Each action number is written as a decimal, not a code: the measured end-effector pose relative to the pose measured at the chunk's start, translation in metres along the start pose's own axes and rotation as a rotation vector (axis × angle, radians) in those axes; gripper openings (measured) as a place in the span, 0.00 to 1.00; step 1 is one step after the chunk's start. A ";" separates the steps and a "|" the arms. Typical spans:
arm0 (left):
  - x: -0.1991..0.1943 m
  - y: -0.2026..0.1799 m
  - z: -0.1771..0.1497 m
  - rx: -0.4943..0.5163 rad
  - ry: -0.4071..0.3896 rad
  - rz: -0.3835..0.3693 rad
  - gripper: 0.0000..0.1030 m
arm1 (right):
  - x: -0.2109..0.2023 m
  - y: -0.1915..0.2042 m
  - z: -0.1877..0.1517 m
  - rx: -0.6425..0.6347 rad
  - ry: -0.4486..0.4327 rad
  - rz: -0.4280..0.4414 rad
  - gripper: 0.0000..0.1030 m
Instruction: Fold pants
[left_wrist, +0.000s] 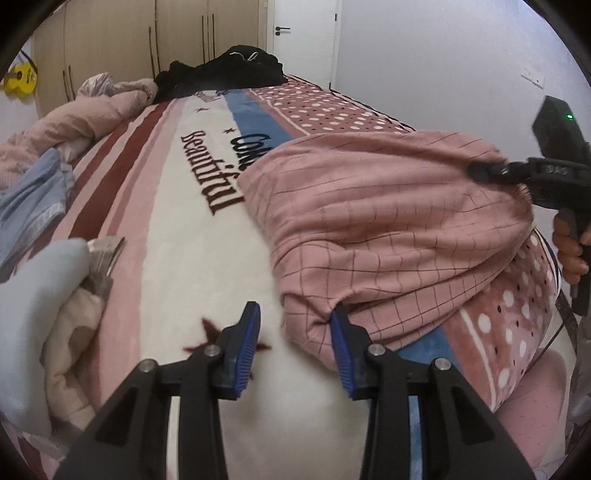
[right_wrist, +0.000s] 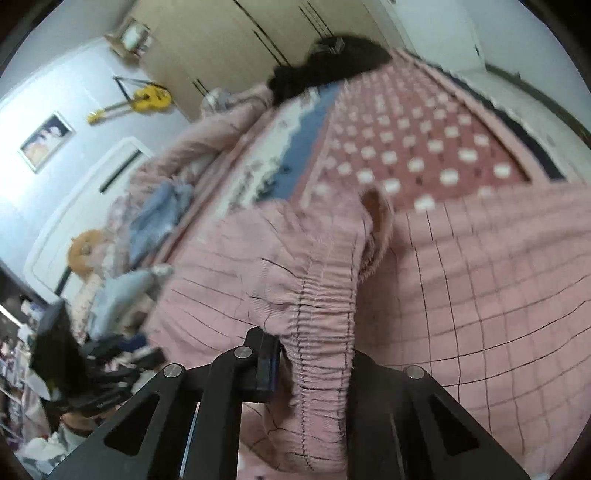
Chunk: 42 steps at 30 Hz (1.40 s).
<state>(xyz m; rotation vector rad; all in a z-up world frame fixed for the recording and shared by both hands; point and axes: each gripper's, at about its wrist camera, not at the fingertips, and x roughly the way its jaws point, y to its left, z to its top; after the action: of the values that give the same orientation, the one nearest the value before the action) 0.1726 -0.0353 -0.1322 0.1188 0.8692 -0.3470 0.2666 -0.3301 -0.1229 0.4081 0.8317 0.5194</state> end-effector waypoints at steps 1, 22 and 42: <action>-0.001 0.000 -0.001 -0.003 0.006 -0.007 0.34 | -0.008 0.000 0.001 0.009 -0.012 -0.001 0.07; 0.089 0.012 0.063 -0.332 0.129 -0.511 0.63 | -0.112 -0.063 -0.044 0.090 -0.174 -0.156 0.42; 0.040 0.023 0.059 -0.280 0.074 -0.357 0.10 | -0.106 -0.071 -0.062 0.133 -0.140 -0.091 0.42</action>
<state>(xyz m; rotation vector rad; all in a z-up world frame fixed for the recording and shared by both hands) 0.2471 -0.0377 -0.1260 -0.2880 1.0051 -0.5524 0.1776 -0.4401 -0.1357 0.5203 0.7478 0.3483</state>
